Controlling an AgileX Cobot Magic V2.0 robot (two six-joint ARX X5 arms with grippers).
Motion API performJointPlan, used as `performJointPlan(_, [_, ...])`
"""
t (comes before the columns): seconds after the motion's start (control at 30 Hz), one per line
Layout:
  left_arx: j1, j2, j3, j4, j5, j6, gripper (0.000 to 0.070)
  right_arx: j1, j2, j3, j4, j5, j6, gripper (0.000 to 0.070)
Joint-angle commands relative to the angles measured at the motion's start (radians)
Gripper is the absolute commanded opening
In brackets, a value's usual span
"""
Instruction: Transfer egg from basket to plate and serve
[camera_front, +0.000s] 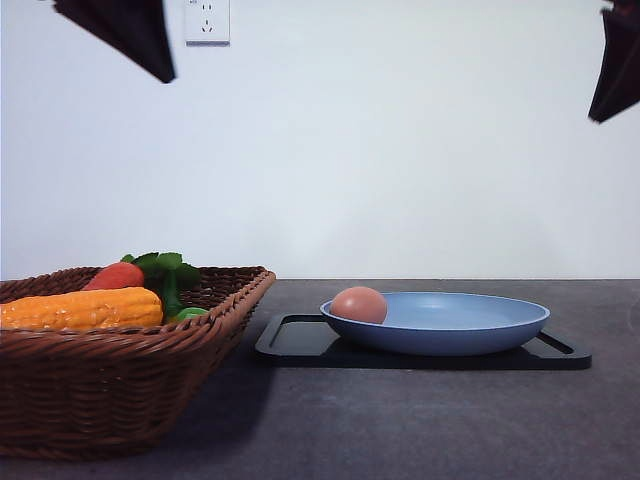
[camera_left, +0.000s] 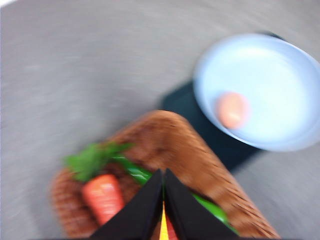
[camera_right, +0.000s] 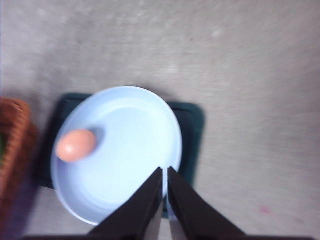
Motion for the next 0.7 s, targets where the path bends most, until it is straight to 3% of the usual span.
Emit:
performJointPlan(0.0, [0.024,-0.007,-0.005,0.024,-0.004,-0.03,0.0,0.039,-0.027,-0.01,0.02,0.05,-0.015,0.0])
performJointPlan(0.2, [0.096,-0.118,-0.16,0.178,-0.004,-0.08,0.0,0.204,-0.182,-0.168,0.159,0.222,-0.015,0.0])
performJointPlan(0.47, [0.102,-0.37,-0.494,0.427,-0.004,-0.143,0.0,0.384,-0.399,-0.535,0.524,0.416,-0.015,0.0])
performJointPlan(0.67, [0.102,-0.543,-0.666,0.473,-0.004,-0.197,0.0,0.467,-0.521,-0.763,0.703,0.492,0.002,0.0])
